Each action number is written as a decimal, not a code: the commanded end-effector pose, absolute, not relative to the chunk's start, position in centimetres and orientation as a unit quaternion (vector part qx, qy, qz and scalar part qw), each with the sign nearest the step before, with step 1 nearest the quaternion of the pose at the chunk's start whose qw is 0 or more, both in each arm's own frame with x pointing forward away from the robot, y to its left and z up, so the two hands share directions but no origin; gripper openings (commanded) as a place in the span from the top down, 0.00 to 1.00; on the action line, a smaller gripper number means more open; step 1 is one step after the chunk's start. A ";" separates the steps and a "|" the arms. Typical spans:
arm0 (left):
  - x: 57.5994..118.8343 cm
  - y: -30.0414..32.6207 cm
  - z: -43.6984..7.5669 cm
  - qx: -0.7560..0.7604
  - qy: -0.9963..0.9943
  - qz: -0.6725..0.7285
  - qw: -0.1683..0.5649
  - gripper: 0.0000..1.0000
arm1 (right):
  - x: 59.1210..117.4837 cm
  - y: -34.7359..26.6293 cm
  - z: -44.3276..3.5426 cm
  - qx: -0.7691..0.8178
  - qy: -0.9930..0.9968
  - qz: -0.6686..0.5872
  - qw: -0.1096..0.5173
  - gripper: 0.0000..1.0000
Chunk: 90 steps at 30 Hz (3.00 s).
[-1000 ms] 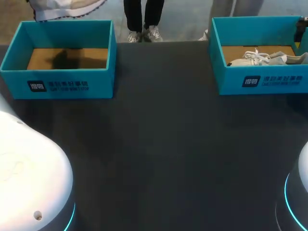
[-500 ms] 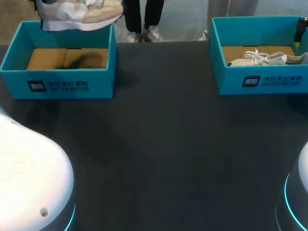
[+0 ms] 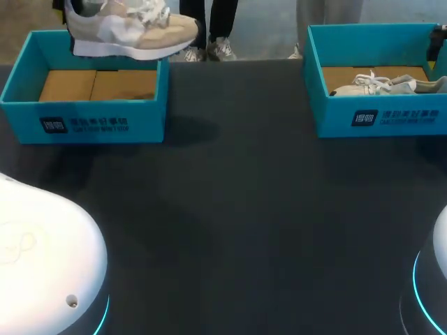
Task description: Take the shoe out of the shoebox, open the shoe tongue, remove and reinsert the insole, then place the shoe into the shoebox
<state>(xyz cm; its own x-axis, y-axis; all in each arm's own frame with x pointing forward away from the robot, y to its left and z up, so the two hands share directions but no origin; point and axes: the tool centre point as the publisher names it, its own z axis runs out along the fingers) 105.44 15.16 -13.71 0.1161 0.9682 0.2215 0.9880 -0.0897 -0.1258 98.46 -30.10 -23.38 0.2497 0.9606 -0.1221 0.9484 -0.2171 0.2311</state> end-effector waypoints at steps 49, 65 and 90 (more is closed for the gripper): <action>85.2 2.8 -16.3 -0.703 -0.694 -0.152 -0.010 1.00 | 98.4 -30.1 -23.4 0.780 0.612 0.025 0.130 0.00; 81.2 -1.3 -18.4 -0.681 -0.718 -0.143 0.005 1.00 | 98.4 -30.1 -23.4 0.780 0.612 0.025 0.130 0.00; 80.9 -3.5 -25.5 -0.675 -0.727 -0.120 0.035 1.00 | 98.4 -30.1 -23.4 0.780 0.612 0.025 0.130 0.00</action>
<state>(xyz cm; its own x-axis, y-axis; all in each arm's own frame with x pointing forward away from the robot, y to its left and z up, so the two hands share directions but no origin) 80.46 -2.92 -24.06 -0.0833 0.9743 0.2091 0.9896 0.0561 0.1326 98.46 -30.09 -23.38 0.2495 0.9606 -0.1221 0.9484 -0.2169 0.2312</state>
